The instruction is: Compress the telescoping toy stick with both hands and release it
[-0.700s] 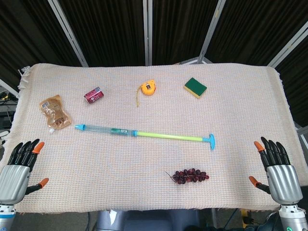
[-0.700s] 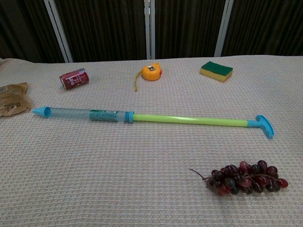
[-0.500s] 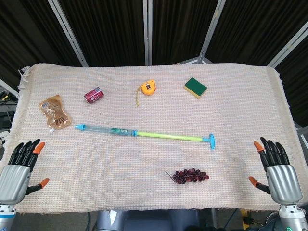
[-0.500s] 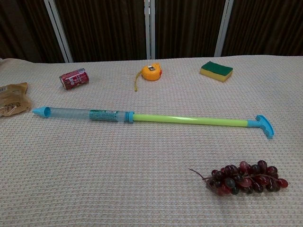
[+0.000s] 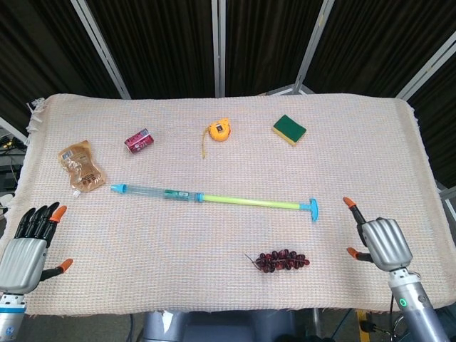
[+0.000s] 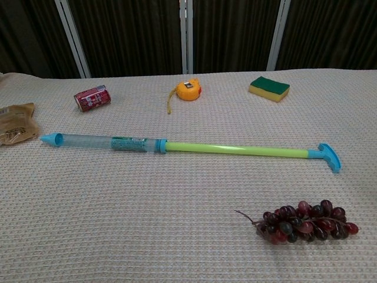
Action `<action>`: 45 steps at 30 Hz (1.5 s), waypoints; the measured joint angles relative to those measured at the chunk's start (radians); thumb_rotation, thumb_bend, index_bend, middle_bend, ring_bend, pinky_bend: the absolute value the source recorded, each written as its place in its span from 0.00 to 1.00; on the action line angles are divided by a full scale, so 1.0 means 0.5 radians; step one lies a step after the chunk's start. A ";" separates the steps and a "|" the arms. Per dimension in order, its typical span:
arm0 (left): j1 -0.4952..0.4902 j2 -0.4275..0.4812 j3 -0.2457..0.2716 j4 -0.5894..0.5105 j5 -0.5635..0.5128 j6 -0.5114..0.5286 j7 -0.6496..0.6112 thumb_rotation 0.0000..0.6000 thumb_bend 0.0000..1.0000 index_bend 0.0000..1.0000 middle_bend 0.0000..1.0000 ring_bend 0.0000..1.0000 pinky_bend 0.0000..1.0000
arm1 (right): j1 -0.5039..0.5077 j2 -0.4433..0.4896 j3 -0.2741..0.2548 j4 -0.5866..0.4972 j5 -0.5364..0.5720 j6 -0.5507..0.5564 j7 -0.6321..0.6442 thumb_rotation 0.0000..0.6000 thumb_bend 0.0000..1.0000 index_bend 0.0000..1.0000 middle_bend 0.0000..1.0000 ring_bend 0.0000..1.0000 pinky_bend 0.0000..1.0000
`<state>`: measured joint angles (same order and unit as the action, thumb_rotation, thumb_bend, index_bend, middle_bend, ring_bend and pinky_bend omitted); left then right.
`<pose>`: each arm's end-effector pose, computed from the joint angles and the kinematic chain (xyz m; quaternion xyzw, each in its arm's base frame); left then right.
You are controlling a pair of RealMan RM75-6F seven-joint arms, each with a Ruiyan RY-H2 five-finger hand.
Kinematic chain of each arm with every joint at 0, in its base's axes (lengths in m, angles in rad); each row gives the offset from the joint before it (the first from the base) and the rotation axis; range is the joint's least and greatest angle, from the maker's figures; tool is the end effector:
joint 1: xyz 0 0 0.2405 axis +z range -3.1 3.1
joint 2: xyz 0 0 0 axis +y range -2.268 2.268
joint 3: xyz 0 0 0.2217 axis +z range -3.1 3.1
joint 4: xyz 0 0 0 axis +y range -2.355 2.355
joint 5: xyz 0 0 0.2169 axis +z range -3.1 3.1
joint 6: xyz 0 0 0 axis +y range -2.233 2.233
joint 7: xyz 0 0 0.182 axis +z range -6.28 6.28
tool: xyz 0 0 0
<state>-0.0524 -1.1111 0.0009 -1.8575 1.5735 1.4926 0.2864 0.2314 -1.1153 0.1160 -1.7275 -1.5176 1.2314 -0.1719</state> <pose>-0.2282 0.1935 0.1110 -0.6317 -0.3742 -0.3698 0.5693 -0.2261 -0.2609 0.0950 0.6869 -0.3605 0.3644 0.5152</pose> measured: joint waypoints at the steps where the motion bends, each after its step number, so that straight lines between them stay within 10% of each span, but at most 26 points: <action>1: -0.010 -0.011 -0.009 0.006 -0.026 -0.021 0.011 1.00 0.00 0.00 0.00 0.00 0.00 | 0.066 -0.010 0.025 0.013 0.062 -0.118 0.004 1.00 0.00 0.12 0.97 1.00 1.00; 13: -0.091 -0.112 -0.073 0.090 -0.233 -0.165 0.128 1.00 0.00 0.00 0.00 0.00 0.00 | 0.733 -0.371 0.224 0.345 0.778 -0.901 -0.205 1.00 0.08 0.35 1.00 1.00 1.00; 28: -0.113 -0.116 -0.075 0.120 -0.306 -0.187 0.115 1.00 0.00 0.00 0.00 0.00 0.00 | 0.991 -0.749 0.145 0.750 1.305 -0.866 -0.701 1.00 0.16 0.47 1.00 1.00 1.00; 45: -0.129 -0.128 -0.065 0.124 -0.340 -0.194 0.138 1.00 0.00 0.00 0.00 0.00 0.00 | 1.057 -0.819 0.057 0.853 1.404 -0.849 -0.745 1.00 0.21 0.51 1.00 1.00 1.00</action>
<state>-0.1168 -1.1753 -0.0316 -1.7957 1.4037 1.3957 0.3553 0.7601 -1.5247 0.1444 -1.3008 -0.8157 0.8067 -0.5445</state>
